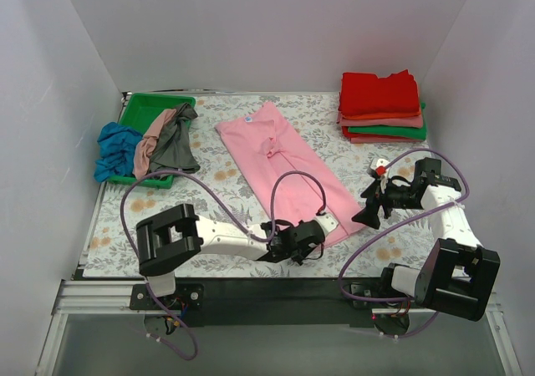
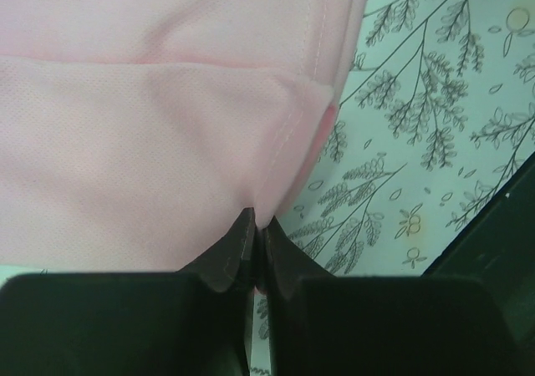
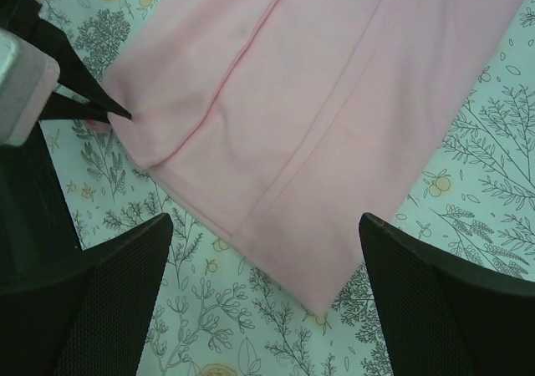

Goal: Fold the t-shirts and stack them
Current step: Fold the tshirt

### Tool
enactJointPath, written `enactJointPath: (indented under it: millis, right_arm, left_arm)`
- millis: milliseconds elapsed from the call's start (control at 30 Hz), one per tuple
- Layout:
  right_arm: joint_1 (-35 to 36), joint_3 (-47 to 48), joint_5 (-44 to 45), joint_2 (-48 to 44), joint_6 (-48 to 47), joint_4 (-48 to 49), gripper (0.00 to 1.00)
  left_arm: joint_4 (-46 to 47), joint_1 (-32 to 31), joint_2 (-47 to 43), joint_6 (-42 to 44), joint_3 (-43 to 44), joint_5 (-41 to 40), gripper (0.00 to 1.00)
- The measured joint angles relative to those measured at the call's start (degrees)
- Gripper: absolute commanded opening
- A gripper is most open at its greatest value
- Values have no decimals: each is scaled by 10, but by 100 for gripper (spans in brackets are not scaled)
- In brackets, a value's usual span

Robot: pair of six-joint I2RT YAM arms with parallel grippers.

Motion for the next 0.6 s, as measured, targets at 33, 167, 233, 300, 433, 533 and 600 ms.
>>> enactJointPath:
  millis: [33,167,233,300,433,533,600]
  right_arm:
    - [0,0,3,0,-5,0,98]
    - [2,-1,23,0,-68,-17,98]
    - [12,-7,38,0,-128,-33,98]
    - [43,-17,63,2,-179,-46,98]
    - [140,-50,120,10,-233,-42,97]
    - [184,-79,162,5,-243,-16,94]
    - [193,-86,185,5,-250,-3,88]
  left_arm:
    - [7,0,-8,0,-12,-1,0]
    - [15,1,-48,2,-59,0,0]
    - [12,1,-68,5,-80,2,0]
    - [7,1,-82,7,-94,5,0]
    - [-1,2,-99,9,-107,13,0]
    - [-5,2,-103,9,-110,17,0]
    - [-9,2,-105,9,-111,19,0]
